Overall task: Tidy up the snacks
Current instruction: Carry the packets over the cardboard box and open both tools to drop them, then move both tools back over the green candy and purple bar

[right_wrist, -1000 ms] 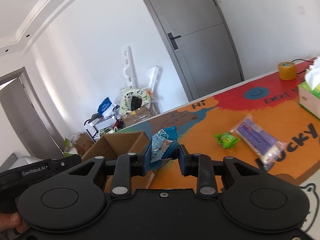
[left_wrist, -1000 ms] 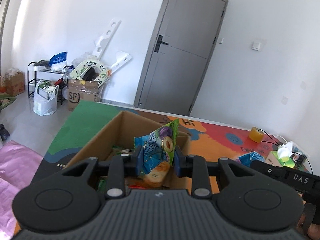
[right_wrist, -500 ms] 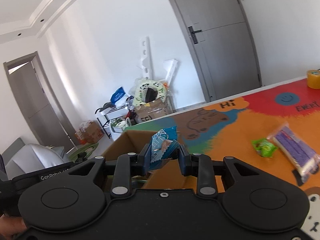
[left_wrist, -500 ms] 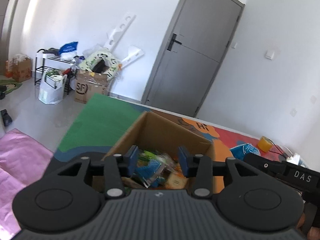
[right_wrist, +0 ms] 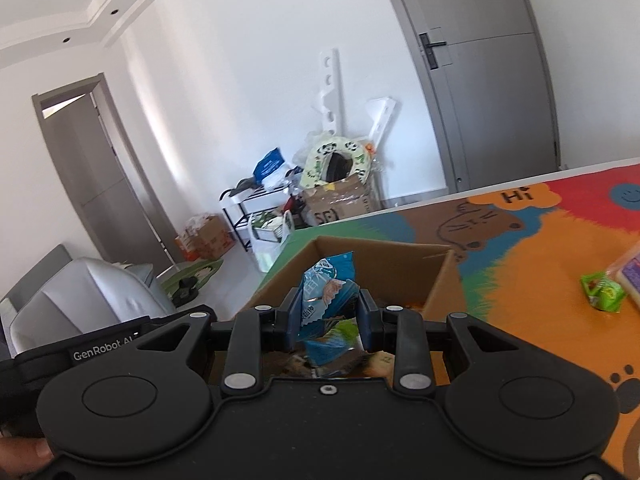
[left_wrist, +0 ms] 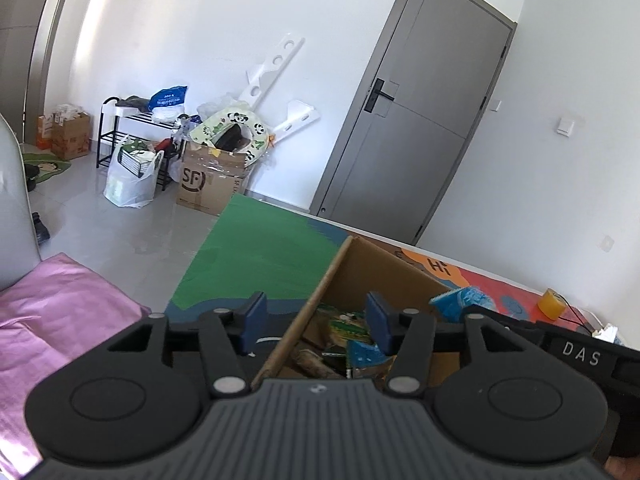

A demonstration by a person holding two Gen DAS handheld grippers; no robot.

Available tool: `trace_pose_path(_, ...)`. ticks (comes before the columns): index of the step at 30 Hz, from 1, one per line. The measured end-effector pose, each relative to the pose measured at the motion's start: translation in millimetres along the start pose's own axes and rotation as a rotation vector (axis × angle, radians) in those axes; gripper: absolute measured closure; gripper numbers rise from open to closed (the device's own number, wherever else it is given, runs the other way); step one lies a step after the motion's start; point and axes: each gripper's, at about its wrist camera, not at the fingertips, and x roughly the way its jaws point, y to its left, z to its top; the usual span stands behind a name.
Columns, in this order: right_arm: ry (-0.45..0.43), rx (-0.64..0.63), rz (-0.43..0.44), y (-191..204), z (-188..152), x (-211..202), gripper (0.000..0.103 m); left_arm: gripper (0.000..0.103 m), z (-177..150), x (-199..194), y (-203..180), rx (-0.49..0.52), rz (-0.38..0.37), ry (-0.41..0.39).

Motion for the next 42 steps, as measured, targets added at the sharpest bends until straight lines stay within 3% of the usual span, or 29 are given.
trace_pose_path(1, 0.007, 0.003, -0.005, 1, 0, 1, 0.070, 0.047, -1, 0, 0, 0.002, 0.001, 0.002)
trace_pose_path(3, 0.002, 0.013, -0.021, -1, -1, -1, 0.049, 0.038, -1, 1, -1, 0.007, -0.001, 0.012)
trace_pose_path(7, -0.014, 0.030, -0.046, -10, -2, -10, 0.042, 0.027, -4, 4, -5, 0.008, -0.014, 0.024)
trace_pose_path(12, -0.036, 0.078, -0.099, -37, -9, -31, 0.024, 0.018, -9, 6, -17, 0.015, -0.018, 0.031)
trace_pose_path(27, -0.101, 0.160, -0.188, -85, -27, -87, 0.000, 0.007, -28, -8, -72, 0.082, -0.091, 0.020)
trace_pose_path(42, -0.173, 0.231, -0.252, -130, -36, -133, 0.000, 0.007, -46, -14, -127, 0.148, -0.176, 0.033)
